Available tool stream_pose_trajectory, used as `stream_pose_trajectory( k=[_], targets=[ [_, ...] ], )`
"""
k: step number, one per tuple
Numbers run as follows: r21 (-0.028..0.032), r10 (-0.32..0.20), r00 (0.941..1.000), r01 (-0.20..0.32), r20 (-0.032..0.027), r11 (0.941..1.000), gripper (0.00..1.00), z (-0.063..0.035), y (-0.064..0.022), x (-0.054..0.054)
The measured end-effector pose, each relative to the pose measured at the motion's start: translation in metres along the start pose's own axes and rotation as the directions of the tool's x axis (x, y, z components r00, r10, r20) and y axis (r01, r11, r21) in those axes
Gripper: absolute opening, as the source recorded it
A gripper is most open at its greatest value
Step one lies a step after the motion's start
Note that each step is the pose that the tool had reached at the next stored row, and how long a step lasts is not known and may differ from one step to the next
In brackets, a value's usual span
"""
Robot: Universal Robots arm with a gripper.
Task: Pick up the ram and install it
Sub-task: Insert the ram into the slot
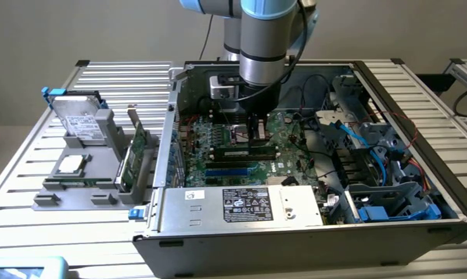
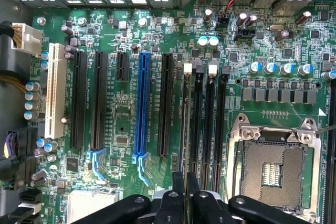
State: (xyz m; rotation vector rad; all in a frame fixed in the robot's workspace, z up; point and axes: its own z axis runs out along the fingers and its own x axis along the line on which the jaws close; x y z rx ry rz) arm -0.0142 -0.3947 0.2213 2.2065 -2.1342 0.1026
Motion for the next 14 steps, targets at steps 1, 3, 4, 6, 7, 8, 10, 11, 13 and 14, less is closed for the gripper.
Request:
stream_pose_trajectory(
  k=[1, 3, 4, 6, 7, 8, 10, 11, 13, 14],
  targets=[
    [0.0002, 0.0, 1.0, 0.0, -0.0001, 1.0, 0.13, 0.0, 0.0001, 0.0],
    [0.0006, 0.0, 1.0, 0.0, -0.0001, 1.0, 0.13, 0.0001, 0.0002, 0.0],
    [0.0007, 0.0, 1.0, 0.0, 0.0, 1.0, 0.13, 0.0002, 0.0003, 0.0],
    [0.0007, 0.0, 1.0, 0.0, -0.0001, 1.0, 0.13, 0.0002, 0.0004, 0.0],
    [0.0007, 0.0, 1.0, 0.0, -0.0001, 1.0, 0.13, 0.0002, 0.0004, 0.0],
    [0.0007, 0.0, 1.0, 0.0, -0.0001, 1.0, 0.13, 0.0003, 0.0004, 0.0],
    [0.0007, 0.0, 1.0, 0.0, -0.0001, 1.0, 0.13, 0.0004, 0.0004, -0.0001],
    [0.0007, 0.0, 1.0, 0.0, -0.0001, 1.0, 0.13, 0.0005, 0.0004, -0.0001],
    [0.0007, 0.0, 1.0, 0.0, 0.0001, 1.0, 0.15, 0.0005, 0.0004, -0.0001],
    [0.0007, 0.0, 1.0, 0.0, 0.0001, 1.0, 0.22, 0.0005, 0.0005, -0.0001]
  ],
)
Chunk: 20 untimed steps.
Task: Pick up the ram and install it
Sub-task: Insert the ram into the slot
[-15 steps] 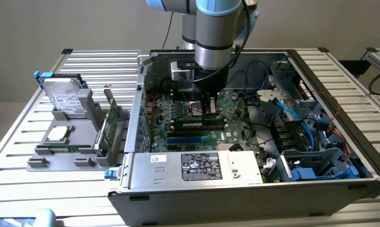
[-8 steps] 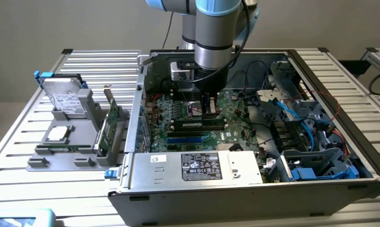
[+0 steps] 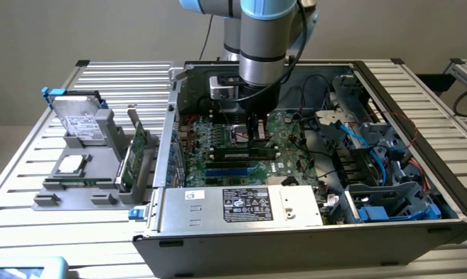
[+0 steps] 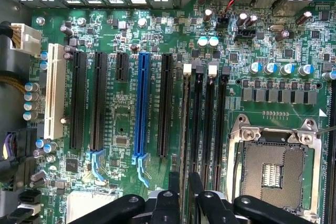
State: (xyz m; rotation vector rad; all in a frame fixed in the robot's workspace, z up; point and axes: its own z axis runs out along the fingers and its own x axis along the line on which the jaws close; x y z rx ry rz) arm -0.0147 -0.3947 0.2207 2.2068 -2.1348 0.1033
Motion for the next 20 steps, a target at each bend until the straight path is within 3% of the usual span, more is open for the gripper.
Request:
stream_pose_trajectory(
  k=[6, 8, 14, 20],
  targets=[
    [0.0, 0.0, 1.0, 0.0, -0.0003, 1.0, 0.22, -0.0063, -0.0012, 0.0],
    [-0.0007, 0.0, 1.0, 0.0, -0.0009, 1.0, 0.22, -0.012, -0.0062, 0.001],
    [-0.0121, -0.001, 1.0, 0.001, -0.0021, 0.9999, 0.22, -0.0242, -0.0159, 0.003],
    [-0.0243, -0.002, 1.0, 0.002, -0.0017, 0.9997, 0.22, -0.0252, -0.0266, 0.003]
  ],
)
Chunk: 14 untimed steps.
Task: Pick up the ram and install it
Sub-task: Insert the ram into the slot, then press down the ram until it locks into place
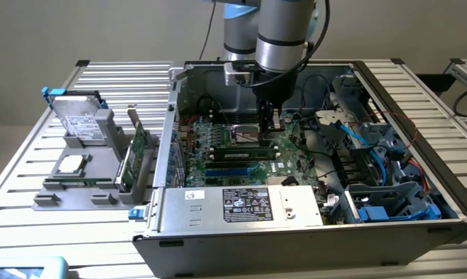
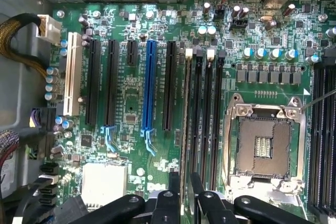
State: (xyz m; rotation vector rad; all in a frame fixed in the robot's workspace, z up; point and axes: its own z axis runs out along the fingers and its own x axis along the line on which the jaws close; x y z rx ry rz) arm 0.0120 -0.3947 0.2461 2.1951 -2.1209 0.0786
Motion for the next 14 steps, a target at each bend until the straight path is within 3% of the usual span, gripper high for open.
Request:
stream_pose_trajectory(
  k=[1, 14],
  targets=[
    [-0.0029, 0.0, 1.0, 0.0, -0.0001, 1.0, 0.22, -0.0001, -0.0018, 0.0003],
    [-0.0022, -0.008, 1.0, 0.008, 0.0, 1.0, 0.22, 0.0, -0.0019, 0.0002]
  ],
)
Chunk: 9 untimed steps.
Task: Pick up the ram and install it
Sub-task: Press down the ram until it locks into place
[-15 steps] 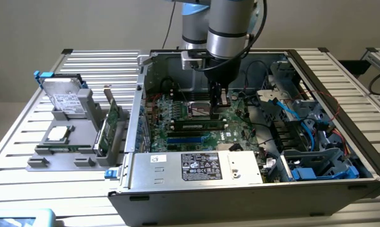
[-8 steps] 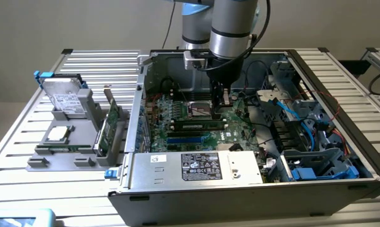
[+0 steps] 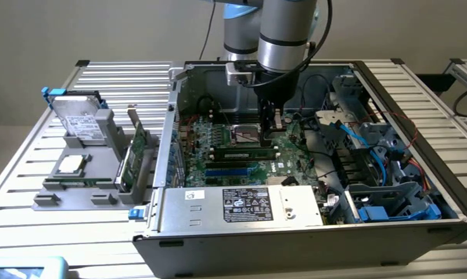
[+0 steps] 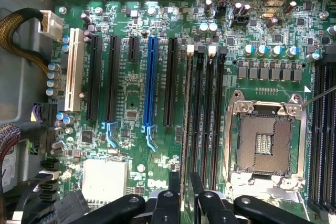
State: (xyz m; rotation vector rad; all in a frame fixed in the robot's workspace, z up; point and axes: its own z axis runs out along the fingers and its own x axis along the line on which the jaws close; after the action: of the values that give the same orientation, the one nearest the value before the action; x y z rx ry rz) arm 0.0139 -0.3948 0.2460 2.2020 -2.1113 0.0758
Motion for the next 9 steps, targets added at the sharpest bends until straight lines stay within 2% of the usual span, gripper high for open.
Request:
stream_pose_trajectory(
  k=[3, 4, 5, 7, 9],
  targets=[
    [0.0001, -0.001, 1.0, 0.001, 0.0, 1.0, 0.22, 0.0, 0.0, 0.0],
    [0.0001, -0.001, 1.0, 0.001, -0.0001, 1.0, 0.2, 0.0, 0.0, 0.0],
    [0.0001, -0.001, 1.0, 0.001, 0.0, 1.0, 0.13, 0.0, 0.0, 0.0],
    [0.0001, -0.001, 1.0, 0.001, -0.0001, 1.0, 0.11, 0.0005, -0.0001, -0.0001],
    [-0.0001, 0.0, 1.0, 0.0, -0.0031, 1.0, 0.11, 0.0022, -0.0013, -0.0003]
  ],
)
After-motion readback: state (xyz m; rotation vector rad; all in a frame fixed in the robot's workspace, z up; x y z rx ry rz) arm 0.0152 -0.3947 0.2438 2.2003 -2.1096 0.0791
